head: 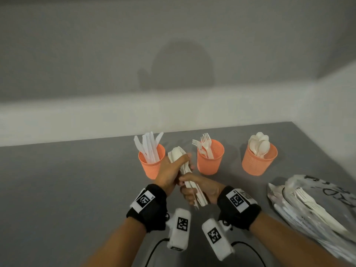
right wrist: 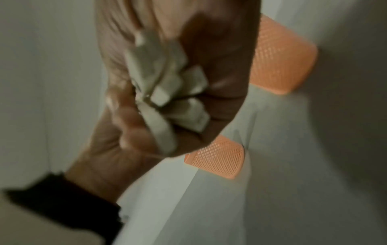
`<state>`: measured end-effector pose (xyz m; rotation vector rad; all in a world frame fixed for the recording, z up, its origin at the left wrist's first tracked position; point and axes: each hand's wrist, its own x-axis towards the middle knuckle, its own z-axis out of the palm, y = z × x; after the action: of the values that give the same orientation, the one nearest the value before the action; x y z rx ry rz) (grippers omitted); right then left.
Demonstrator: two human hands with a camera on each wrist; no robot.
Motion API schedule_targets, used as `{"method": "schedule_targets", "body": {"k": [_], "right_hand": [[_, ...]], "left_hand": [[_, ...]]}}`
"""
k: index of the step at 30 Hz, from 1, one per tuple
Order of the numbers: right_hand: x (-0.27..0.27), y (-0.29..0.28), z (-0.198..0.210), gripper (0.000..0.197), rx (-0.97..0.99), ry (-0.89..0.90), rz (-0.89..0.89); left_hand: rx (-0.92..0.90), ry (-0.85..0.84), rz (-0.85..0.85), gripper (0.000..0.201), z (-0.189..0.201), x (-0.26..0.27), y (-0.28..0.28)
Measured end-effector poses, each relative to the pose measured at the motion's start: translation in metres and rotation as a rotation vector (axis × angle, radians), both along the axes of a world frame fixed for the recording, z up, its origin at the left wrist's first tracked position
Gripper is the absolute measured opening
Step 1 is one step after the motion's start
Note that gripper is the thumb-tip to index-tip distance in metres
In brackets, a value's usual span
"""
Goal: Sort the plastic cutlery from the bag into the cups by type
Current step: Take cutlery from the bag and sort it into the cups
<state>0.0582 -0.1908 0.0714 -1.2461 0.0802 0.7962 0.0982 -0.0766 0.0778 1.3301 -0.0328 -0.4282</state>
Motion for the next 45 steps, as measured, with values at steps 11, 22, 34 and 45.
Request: {"method": "schedule_targets", "body": {"k": [11,22,34,45], "right_hand": [[-0.013,0.005,0.001,0.023,-0.204,-0.271,-0.440],[-0.015,-0.003,0.003,0.033,-0.064,-0.245,-0.409],[-0.018,-0.005,0.009,0.040,-0.106,-0.205,-0.213],[-0.010,-0.010,-0.009,0.018,-0.260,-0.235,-0.530]], "left_hand": [[0.220,-0.178,0.193,0.044,0.012,-0.008,-0.017],[0.291,-0.186,0.185,0.028,0.014,-0.021,-0.009],[0.088,0.054,0.053,0.033,0.009,-0.024,-0.001],[-0.131,0.011,0.443,0.016,0.006,-0.007,0.004]]}}
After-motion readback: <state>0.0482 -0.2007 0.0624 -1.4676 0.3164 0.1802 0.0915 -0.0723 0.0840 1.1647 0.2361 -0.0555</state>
